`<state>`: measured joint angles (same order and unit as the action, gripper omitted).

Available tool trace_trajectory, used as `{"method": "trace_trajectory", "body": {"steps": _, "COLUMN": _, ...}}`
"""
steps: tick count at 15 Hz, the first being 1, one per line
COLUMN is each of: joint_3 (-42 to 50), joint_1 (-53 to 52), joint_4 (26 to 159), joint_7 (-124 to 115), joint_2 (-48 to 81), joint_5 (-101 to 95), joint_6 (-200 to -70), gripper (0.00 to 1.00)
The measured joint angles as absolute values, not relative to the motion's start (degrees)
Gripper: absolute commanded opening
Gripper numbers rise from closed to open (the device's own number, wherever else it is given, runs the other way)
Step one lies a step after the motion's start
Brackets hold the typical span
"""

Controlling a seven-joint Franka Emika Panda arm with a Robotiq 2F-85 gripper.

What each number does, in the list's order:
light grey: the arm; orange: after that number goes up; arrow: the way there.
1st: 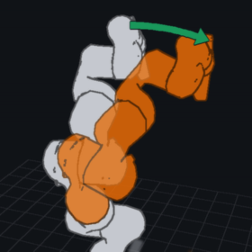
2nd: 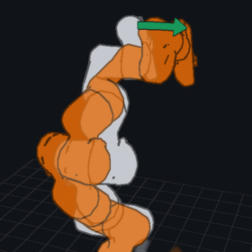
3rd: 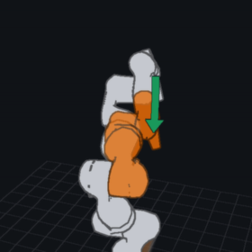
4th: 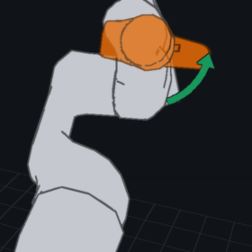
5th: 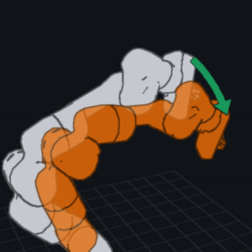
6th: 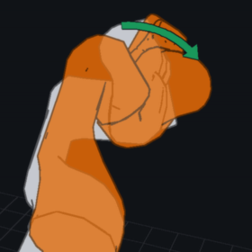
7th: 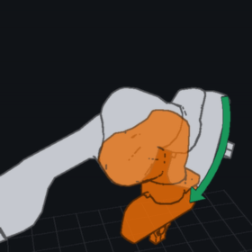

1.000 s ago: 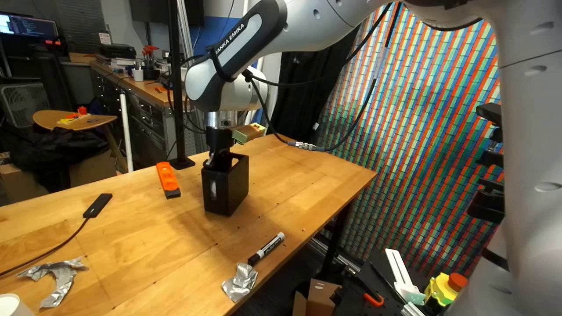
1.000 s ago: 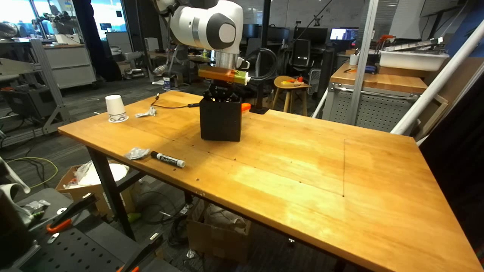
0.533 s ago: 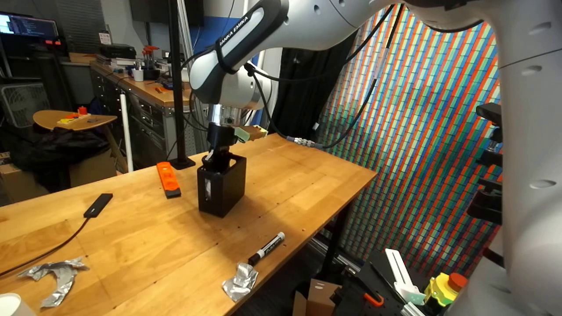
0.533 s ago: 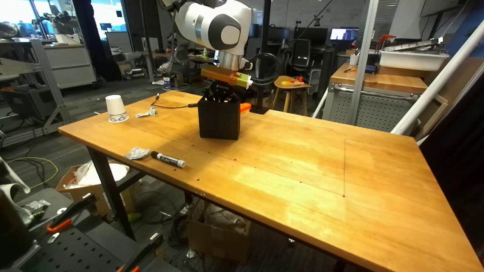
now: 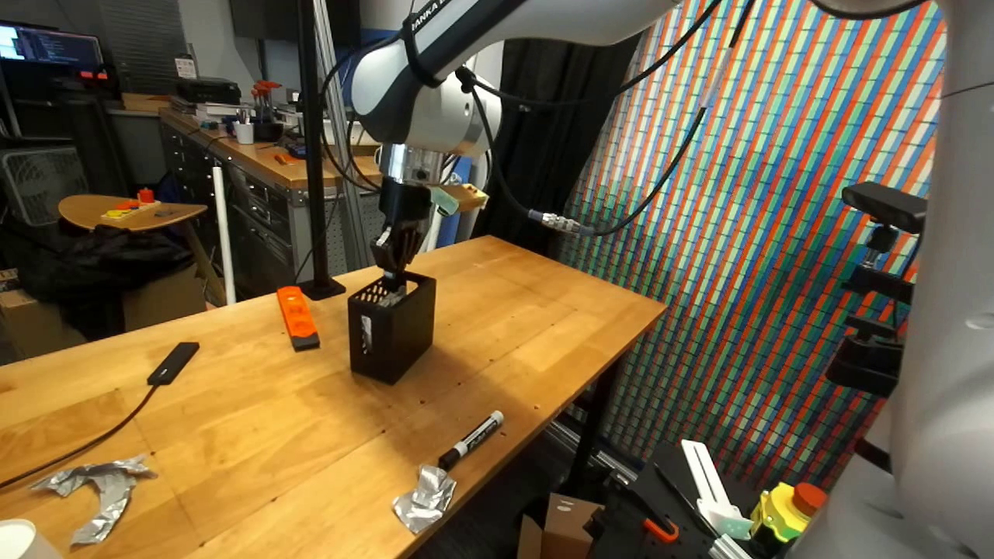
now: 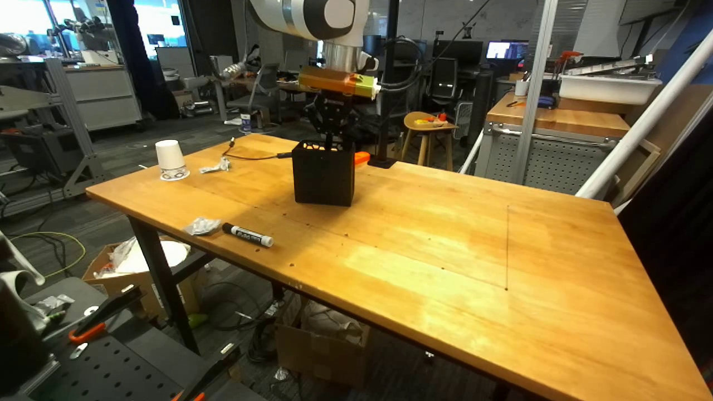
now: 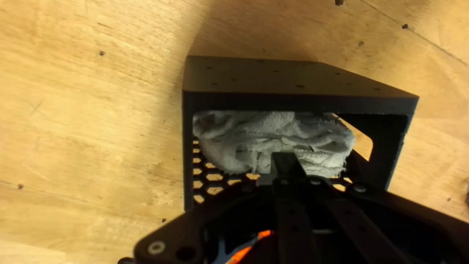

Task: Put the white towel in the black box

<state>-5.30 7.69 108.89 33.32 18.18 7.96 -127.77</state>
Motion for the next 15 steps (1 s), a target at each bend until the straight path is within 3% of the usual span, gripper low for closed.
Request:
{"method": "trace_trajectory", "body": {"steps": 5, "joint_3": -4.3, "joint_1": 7.7, "joint_4": 113.4, "joint_7": 33.3, "joint_2": 10.6, "joint_5": 7.9, "joint_6": -130.6, "gripper": 0.01}}
{"method": "trace_trajectory", "body": {"steps": 6, "joint_3": -4.0, "joint_1": 7.7, "joint_4": 114.6, "joint_7": 33.3, "joint_2": 9.1, "joint_5": 7.9, "joint_6": -131.4, "gripper": 0.26}}
{"method": "trace_trajectory", "body": {"steps": 7, "joint_3": -3.7, "joint_1": 7.7, "joint_4": 115.8, "joint_7": 33.3, "joint_2": 7.6, "joint_5": 7.9, "joint_6": -132.3, "gripper": 0.01}}
{"method": "trace_trajectory", "body": {"steps": 11, "joint_3": -2.6, "joint_1": 7.7, "joint_4": 119.7, "joint_7": 33.2, "joint_2": 3.5, "joint_5": 8.1, "joint_6": -133.8, "gripper": 0.26}}
{"method": "trace_trajectory", "body": {"steps": 15, "joint_3": -2.6, "joint_1": 7.6, "joint_4": 120.4, "joint_7": 33.2, "joint_2": 3.2, "joint_5": 8.1, "joint_6": -134.3, "gripper": 0.26}}
